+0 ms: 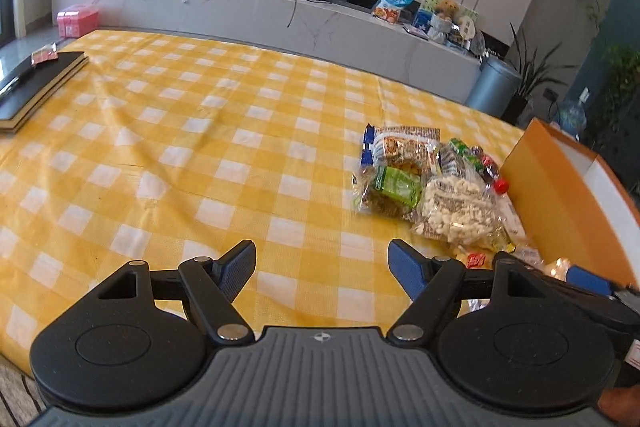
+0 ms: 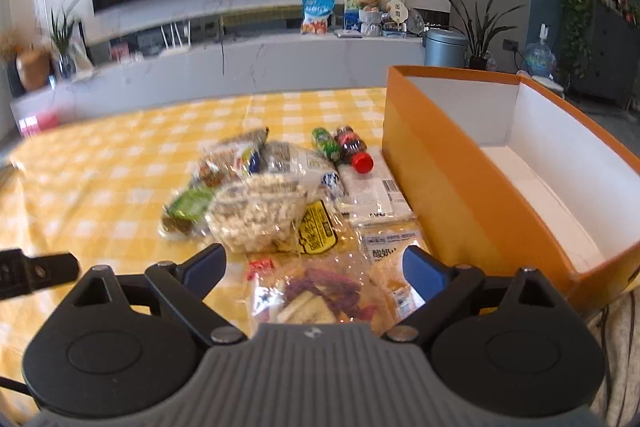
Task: Organize snacks
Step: 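Grasp the dried fruit bag with the right gripper while the left gripper grasps the white bean bag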
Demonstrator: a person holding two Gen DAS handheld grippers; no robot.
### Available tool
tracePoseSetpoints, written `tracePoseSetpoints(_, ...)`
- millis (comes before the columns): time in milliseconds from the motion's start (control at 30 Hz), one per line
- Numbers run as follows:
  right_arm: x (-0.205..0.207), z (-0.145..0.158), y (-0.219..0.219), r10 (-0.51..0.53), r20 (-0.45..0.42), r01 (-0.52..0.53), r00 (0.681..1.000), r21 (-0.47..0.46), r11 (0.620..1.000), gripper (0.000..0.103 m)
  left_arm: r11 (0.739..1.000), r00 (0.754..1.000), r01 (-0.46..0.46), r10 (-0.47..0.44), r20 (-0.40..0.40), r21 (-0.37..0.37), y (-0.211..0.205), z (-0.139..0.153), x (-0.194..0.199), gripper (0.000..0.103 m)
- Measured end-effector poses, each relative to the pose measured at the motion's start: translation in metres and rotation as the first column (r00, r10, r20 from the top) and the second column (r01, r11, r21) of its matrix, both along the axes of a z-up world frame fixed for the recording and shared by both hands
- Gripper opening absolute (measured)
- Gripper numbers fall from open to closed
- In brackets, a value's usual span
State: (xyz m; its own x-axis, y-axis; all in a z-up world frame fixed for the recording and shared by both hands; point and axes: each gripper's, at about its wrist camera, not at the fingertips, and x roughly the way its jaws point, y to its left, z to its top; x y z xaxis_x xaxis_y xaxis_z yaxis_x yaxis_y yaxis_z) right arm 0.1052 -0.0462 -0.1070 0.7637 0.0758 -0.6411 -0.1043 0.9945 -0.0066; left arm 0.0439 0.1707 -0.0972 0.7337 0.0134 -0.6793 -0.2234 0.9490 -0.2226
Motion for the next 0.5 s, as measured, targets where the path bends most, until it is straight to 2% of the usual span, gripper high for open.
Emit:
tracePoseSetpoints(200, 0.002, -0.019, 0.007, 0.086, -0.055, -0.092, 0.995, -0.109, 0.990, 0.099, 0.999, 0.998, 0.035, -0.033, -0.050, 0.040, -0.006, -0.010, 0.008, 0.089)
tracePoseSetpoints(300, 0.008, -0.025, 0.005, 0.088, -0.091, -0.097, 0.992, -0.110, 0.989, 0.099, 0.998, 0.998, 0.045, -0.043, -0.052, 0.041, -0.007, -0.013, 0.009, 0.089)
tracePoseSetpoints(500, 0.009, -0.030, 0.004, 0.066, -0.118, -0.081, 0.991, -0.130, 0.988, 0.087, 0.996, 0.996, 0.071, -0.068, -0.054, 0.058, -0.016, -0.014, 0.009, 0.089)
